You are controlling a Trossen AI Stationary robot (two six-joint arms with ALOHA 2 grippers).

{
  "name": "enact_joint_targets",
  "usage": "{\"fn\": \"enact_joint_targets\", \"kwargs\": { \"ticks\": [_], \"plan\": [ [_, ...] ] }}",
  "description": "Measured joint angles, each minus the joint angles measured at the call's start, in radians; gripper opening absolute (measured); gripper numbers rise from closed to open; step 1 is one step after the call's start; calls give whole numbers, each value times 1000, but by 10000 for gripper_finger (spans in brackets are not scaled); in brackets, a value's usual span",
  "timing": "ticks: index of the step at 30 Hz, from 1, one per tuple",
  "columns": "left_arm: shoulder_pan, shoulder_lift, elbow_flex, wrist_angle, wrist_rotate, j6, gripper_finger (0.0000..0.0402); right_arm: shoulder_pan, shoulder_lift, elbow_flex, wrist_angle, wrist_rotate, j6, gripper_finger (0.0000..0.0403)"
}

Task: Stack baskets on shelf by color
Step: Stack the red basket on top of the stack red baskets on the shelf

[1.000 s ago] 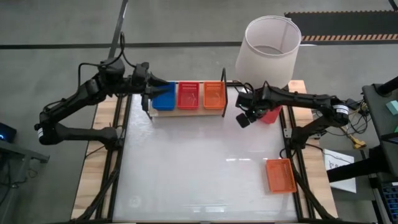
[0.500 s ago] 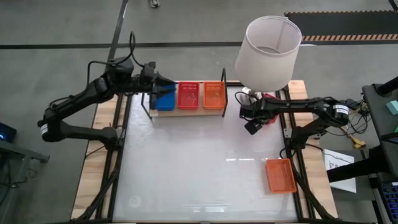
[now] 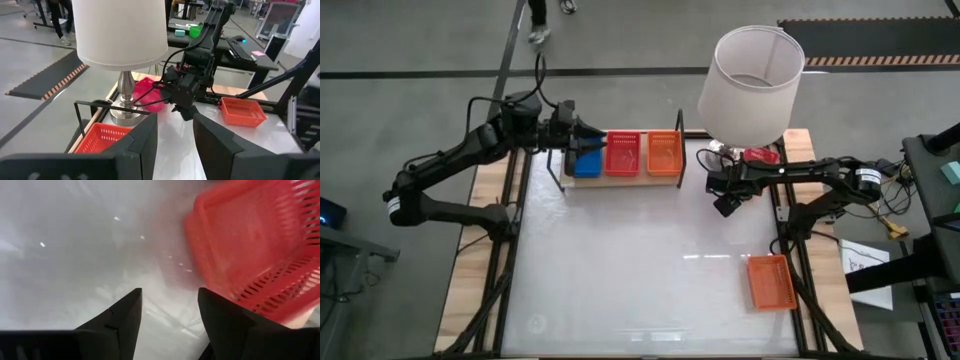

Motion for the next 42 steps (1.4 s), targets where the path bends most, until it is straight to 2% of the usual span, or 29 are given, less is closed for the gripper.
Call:
{"fn": "enact_joint_targets", "kwargs": {
  "ticks": [12,24,31,37,42],
  "plan": [
    [0,-14,1,48,0,-33,109,-5,1,32,-2,166,-101,187],
    [0,-9,1,71,0,-32,109,-70,8,-39,37,160,-160,178],
    [0,-9,1,74,0,-29,109,-88,8,-43,81,112,-194,119],
    [0,-9,1,75,0,-33,109,-83,7,-40,109,27,-219,24],
    [-1,-13,1,75,0,-55,109,-39,-15,-4,106,-57,-214,11]
  ]
}}
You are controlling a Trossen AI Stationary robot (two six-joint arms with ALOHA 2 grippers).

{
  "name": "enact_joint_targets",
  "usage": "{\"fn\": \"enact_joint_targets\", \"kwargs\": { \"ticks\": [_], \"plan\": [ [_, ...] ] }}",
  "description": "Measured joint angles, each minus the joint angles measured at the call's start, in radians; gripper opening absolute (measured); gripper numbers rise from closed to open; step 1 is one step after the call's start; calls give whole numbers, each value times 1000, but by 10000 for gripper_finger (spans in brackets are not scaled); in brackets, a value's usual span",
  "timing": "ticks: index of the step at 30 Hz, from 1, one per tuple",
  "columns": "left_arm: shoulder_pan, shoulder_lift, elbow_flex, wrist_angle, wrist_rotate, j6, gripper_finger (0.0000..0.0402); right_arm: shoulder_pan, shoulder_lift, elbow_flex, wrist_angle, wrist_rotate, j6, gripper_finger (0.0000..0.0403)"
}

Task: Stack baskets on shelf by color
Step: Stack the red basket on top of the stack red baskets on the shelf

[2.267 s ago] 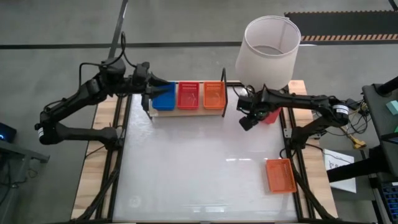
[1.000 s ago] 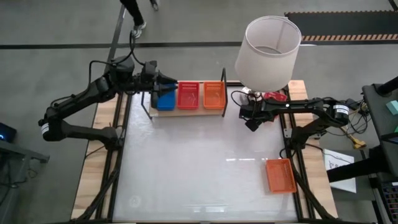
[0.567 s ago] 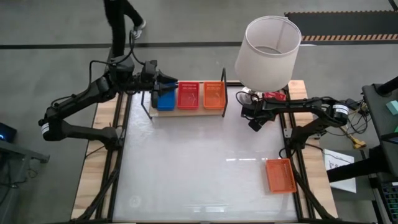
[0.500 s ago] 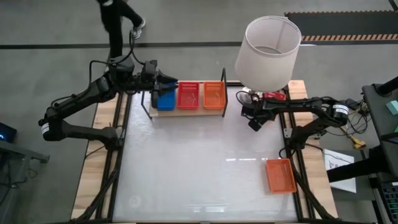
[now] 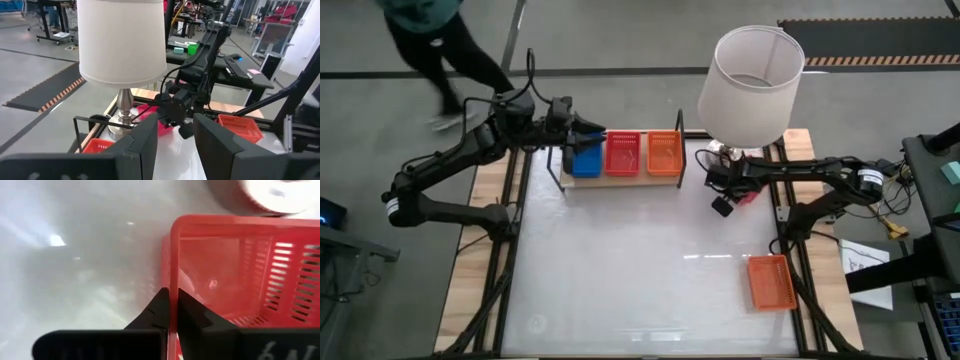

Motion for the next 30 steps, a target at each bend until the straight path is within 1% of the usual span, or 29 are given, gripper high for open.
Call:
{"fn": "enact_joint_targets", "kwargs": {
  "ticks": [4,8,11,15,18,20,23,26,30],
  "plan": [
    [-6,-7,0,4,0,-31,109,82,-23,54,-4,-93,31,10],
    [-32,-17,0,32,1,-49,109,211,-28,136,-10,-148,68,9],
    [-50,-24,0,60,1,-84,109,333,-28,224,-11,-171,53,9],
    [-67,-31,0,89,1,-128,109,489,-28,360,-10,-171,4,9],
    [-71,-34,1,107,1,-161,109,573,-9,476,-8,-166,-35,9],
    [-71,-35,1,106,1,-162,109,599,25,554,-6,-136,-47,9],
    [-71,-38,1,109,0,-163,109,601,106,680,2,-94,-104,9],
    [-70,-40,1,143,0,-162,109,581,213,811,-1,-46,-196,9],
    [-70,-54,1,191,0,-162,109,522,359,989,-26,-30,-298,9]
  ]
}}
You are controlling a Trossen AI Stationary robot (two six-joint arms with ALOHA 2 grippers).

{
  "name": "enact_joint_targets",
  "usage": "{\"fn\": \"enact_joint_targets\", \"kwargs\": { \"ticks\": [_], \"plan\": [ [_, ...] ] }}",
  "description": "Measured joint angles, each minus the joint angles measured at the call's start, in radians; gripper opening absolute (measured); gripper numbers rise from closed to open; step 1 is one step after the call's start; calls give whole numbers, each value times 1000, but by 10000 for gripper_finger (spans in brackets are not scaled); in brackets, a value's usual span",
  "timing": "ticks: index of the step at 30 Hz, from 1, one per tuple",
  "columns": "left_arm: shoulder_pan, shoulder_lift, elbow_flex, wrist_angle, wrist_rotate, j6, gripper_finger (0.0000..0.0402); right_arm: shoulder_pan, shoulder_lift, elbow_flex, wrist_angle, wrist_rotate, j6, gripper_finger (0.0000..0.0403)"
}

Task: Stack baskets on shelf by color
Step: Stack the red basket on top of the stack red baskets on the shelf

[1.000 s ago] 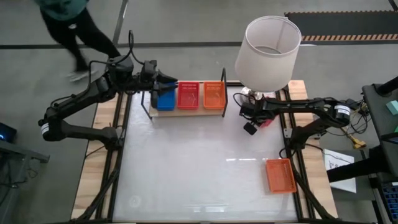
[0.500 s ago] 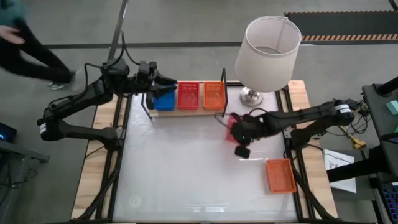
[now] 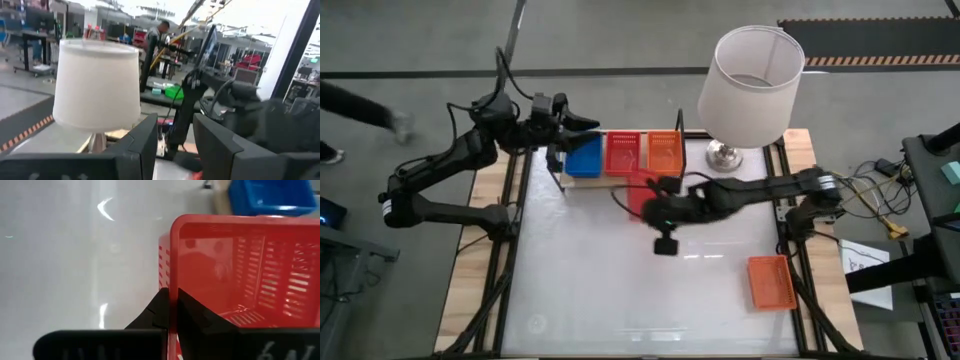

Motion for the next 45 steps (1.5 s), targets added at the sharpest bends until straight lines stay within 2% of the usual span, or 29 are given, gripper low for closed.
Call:
{"fn": "enact_joint_targets", "kwargs": {
  "ticks": [5,10,16,24,45],
  "plan": [
    [1,-39,3,23,0,1,109,-88,157,213,-86,3,-90,9],
    [2,-87,6,26,0,4,109,-172,285,389,-101,3,-184,9],
    [2,-139,6,25,-17,13,109,-267,425,566,-132,3,-214,9],
    [2,-172,6,22,-34,33,109,-335,496,558,-122,18,-253,9],
    [2,-168,6,14,-34,37,109,-349,556,557,-115,46,-369,12]
  ]
}}
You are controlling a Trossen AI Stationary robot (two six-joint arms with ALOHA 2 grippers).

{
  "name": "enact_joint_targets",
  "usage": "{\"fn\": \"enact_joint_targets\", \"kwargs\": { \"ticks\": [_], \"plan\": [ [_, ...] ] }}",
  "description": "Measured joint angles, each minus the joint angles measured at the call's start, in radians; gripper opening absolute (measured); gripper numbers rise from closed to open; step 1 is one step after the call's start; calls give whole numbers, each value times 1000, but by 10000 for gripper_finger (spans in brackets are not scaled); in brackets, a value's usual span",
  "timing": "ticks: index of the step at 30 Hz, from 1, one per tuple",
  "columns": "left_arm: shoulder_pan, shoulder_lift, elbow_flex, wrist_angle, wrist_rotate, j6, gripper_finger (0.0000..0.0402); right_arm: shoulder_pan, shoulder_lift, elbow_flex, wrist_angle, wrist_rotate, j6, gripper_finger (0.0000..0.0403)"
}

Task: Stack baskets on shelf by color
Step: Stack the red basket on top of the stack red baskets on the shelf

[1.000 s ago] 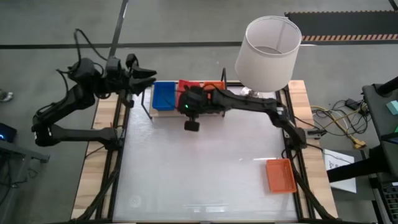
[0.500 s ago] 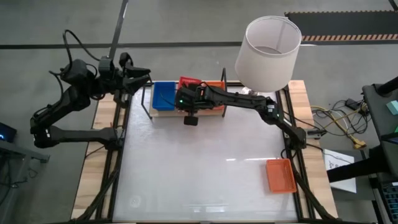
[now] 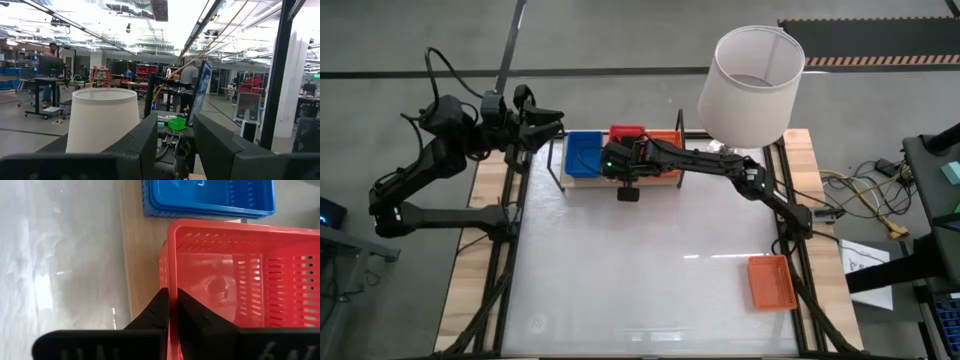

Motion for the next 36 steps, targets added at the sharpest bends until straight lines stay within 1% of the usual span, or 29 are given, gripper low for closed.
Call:
{"fn": "enact_joint_targets", "kwargs": {
  "ticks": [4,9,15,18,23,29,36],
  "plan": [
    [0,0,0,0,0,0,109,-1,0,0,5,4,-10,18],
    [0,1,-1,1,0,0,109,-7,0,0,8,58,-19,17],
    [0,1,-1,4,0,0,109,-22,0,0,22,50,-31,24],
    [0,0,-1,4,0,0,109,-27,0,0,61,43,-52,30],
    [0,7,-1,9,0,-2,109,-34,0,0,88,-8,-90,49],
    [0,5,-1,14,0,-3,109,-55,3,0,83,-10,-64,75],
    [0,2,-1,26,0,-4,109,-53,-3,6,75,-13,-76,101]
  ]
}}
